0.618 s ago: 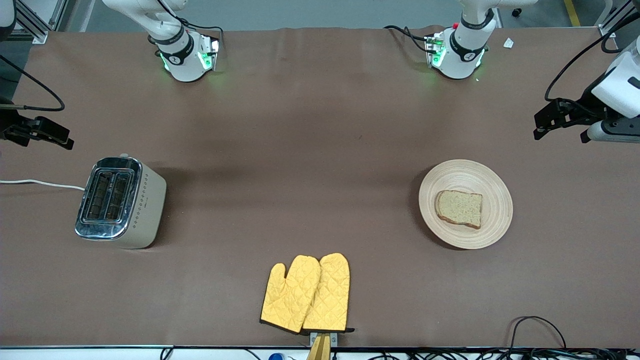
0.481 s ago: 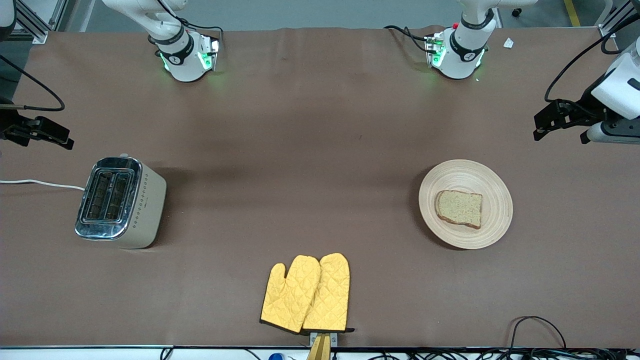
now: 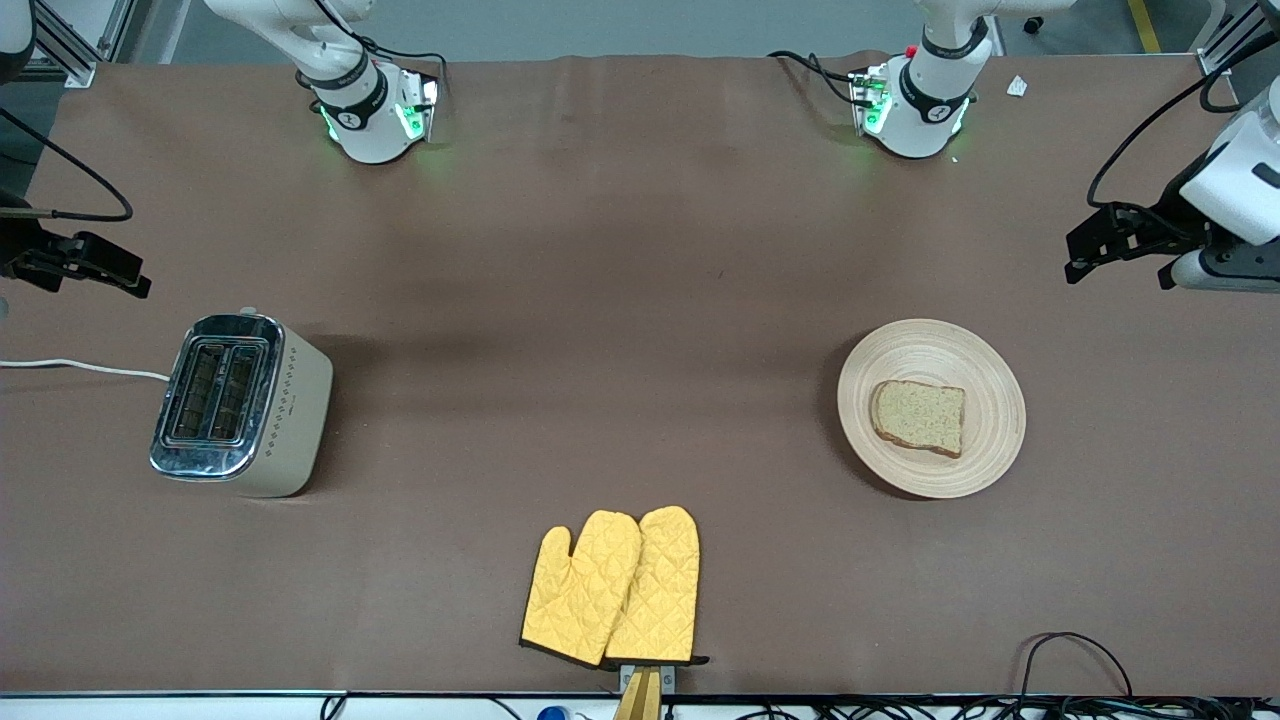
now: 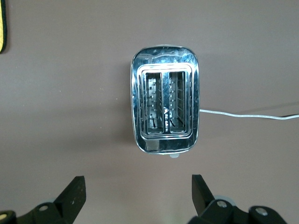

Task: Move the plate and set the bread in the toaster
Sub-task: 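Reach the left gripper toward the rim of the wooden plate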

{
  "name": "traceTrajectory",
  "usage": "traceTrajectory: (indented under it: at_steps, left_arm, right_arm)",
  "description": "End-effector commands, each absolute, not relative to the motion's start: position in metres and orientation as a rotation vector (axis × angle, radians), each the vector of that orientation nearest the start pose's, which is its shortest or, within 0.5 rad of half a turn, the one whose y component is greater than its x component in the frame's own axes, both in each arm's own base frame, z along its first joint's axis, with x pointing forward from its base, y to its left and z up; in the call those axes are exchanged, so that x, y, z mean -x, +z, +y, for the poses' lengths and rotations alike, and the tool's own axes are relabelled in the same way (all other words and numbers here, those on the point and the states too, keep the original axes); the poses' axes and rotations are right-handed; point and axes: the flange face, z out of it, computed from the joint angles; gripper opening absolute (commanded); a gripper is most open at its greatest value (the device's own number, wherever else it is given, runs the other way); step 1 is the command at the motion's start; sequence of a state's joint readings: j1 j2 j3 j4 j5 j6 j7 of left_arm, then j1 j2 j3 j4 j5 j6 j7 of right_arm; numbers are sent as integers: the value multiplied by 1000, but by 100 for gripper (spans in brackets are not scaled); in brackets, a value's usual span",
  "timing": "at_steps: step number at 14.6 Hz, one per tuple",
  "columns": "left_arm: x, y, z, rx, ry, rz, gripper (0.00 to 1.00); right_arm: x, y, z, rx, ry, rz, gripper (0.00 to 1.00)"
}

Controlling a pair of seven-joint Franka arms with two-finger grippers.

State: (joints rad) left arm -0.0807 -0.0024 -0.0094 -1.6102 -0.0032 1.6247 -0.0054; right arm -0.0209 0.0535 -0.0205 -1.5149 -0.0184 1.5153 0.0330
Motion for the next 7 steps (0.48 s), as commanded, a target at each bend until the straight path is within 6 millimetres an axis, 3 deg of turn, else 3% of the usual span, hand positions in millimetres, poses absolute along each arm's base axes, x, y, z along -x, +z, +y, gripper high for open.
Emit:
traceTrajectory:
  at_steps: [1, 4, 7]
  left_arm:
    - [-575, 575, -11, 3223, 111, 62, 100]
    - [-600, 508, 41, 3390, 275, -65, 100]
    - [-618, 421, 107, 3632, 380, -93, 100]
  right_arm:
    - [-561, 622, -7, 3123, 94, 111, 100]
    - [-561, 620, -15, 3119, 106, 116, 100]
    - [-561, 621, -9, 3120, 103, 101, 100]
